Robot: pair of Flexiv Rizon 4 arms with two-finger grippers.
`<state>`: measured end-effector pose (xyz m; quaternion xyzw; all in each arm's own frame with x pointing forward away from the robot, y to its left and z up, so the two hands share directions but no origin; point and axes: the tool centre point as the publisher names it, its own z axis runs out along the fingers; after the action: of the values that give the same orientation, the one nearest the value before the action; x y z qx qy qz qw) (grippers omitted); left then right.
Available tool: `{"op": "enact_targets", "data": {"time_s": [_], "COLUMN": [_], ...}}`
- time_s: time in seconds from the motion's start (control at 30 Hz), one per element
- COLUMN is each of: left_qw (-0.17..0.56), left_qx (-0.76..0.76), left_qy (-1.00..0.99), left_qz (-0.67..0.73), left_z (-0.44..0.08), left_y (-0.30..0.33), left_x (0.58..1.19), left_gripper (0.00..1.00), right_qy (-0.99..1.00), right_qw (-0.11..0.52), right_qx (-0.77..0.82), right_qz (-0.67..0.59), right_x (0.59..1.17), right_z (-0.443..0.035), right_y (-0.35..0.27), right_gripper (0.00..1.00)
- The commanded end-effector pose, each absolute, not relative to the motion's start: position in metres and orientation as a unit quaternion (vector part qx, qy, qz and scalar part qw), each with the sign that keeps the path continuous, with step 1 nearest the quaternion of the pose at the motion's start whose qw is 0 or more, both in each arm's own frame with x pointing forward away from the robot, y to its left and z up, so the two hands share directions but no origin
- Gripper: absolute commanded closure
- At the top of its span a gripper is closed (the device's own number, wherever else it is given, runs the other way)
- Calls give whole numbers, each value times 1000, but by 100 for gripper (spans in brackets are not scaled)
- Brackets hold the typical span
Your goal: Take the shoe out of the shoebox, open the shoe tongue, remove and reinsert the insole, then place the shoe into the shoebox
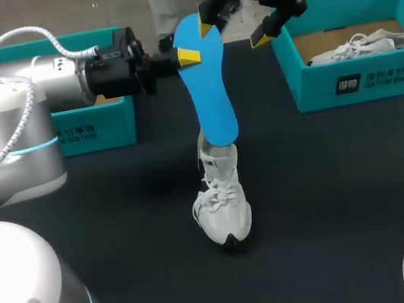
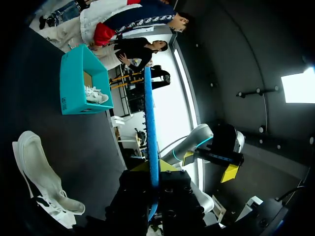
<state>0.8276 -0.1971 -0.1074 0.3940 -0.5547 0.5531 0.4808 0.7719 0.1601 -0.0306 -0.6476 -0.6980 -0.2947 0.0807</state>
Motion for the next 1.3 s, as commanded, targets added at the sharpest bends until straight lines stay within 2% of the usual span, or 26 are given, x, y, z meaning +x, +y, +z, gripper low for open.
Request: {"op": "enact_targets", "data": {"time_s": [0.03, 0.37, 0.7, 1.3], "left_qw": [480, 480, 480, 480], "left_qx": [395, 395, 395, 395], "left_qy": [-555, -555, -555, -555], "left_qz": [553, 553, 553, 553], "left_z": [-107, -107, -107, -107], "left_y": [-197, -197, -197, -197], "left_x": [827, 827, 827, 827], "left_gripper": [100, 100, 100, 100], "right_qy": [-692, -692, -641, -641], "right_qw": [122, 122, 181, 237], "right_qx": [-629, -629, -596, -548], "right_qz": [-334, -334, -448, -483], "right_x": [772, 772, 772, 790], "right_z": [-35, -35, -50, -59], "right_y": [158, 158, 136, 123], "right_gripper": [0, 0, 0, 0]}}
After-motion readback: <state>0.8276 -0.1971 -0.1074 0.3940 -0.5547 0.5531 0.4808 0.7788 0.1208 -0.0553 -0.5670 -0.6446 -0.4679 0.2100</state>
